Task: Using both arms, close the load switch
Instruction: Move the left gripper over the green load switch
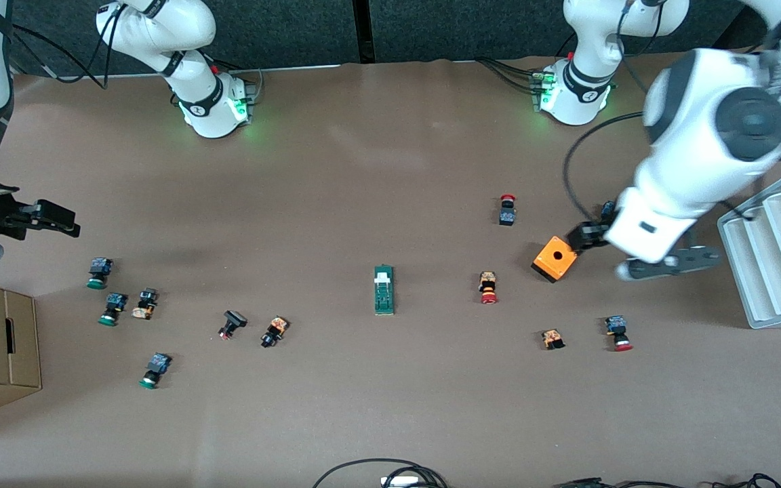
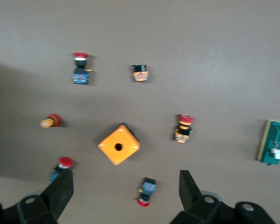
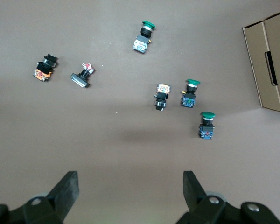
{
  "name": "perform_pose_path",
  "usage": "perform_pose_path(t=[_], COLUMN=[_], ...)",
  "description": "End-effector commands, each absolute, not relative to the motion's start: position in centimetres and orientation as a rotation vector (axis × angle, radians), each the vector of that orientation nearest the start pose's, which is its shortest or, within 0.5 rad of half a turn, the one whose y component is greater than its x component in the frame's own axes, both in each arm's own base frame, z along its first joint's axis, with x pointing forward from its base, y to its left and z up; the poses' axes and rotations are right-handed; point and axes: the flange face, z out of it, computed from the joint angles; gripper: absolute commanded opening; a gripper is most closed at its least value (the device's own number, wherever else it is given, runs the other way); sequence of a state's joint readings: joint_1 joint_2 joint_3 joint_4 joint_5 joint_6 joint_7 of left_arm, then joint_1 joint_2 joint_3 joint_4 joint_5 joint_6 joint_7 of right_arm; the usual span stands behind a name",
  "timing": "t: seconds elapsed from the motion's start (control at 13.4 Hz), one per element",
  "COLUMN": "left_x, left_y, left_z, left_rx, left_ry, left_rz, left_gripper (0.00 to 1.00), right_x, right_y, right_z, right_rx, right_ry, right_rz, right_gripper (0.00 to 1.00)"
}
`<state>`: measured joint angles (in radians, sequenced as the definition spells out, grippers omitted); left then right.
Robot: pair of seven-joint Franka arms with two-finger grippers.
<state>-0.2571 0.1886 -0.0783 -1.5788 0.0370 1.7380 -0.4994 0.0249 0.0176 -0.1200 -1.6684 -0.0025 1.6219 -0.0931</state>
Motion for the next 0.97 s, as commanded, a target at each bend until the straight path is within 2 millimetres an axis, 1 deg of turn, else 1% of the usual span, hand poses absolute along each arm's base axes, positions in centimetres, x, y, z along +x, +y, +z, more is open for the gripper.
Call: perform_pose_path(t=[0.0,0.07,0.3,0.37,0.45,0.52,0.67,0.75,0.9], left_x=[58.4,58.0,56.5,56.3,56.1,56.3,55.4,55.0,51.0], left_y=[-24.6,-26.5,-33.0,-34.7,-35.7,-36.2,-39.1,-39.9,-44.2], left_z=[50.5,49.7,47.9,47.0,46.5,46.3,43.7,42.9,42.3], left_rx=[-3.050,-3.050,-3.083,-3.094,-3.102,-3.112,-3.113,-3.075,-3.043], left_ry=[-0.231,-0.224,-0.299,-0.329,-0.379,-0.415,-0.341,-0.289,-0.277], left_rz=[-0.036,-0.052,-0.134,-0.157,-0.181,-0.204,-0.210,-0.249,-0.295], left_gripper=[1.00,1.00,1.00,1.00,1.00,1.00,1.00,1.00,0.99], right_x=[56.0,56.1,56.1,56.1,56.1,56.2,56.3,56.3,56.3], right_y=[-5.1,-5.0,-5.3,-5.3,-5.3,-5.1,-5.1,-5.0,-5.0], right_z=[57.7,57.7,57.8,57.8,57.8,57.7,57.5,57.5,57.5], right_rx=[-3.156,-3.157,-3.154,-3.153,-3.155,-3.155,-3.152,-3.146,-3.144], right_ry=[-0.014,-0.014,-0.002,-0.004,-0.009,-0.016,-0.014,-0.013,-0.013], right_rz=[0.102,0.100,0.099,0.099,0.097,0.097,0.099,0.100,0.100], right_gripper=[1.00,1.00,1.00,1.00,1.00,1.00,1.00,1.00,1.00])
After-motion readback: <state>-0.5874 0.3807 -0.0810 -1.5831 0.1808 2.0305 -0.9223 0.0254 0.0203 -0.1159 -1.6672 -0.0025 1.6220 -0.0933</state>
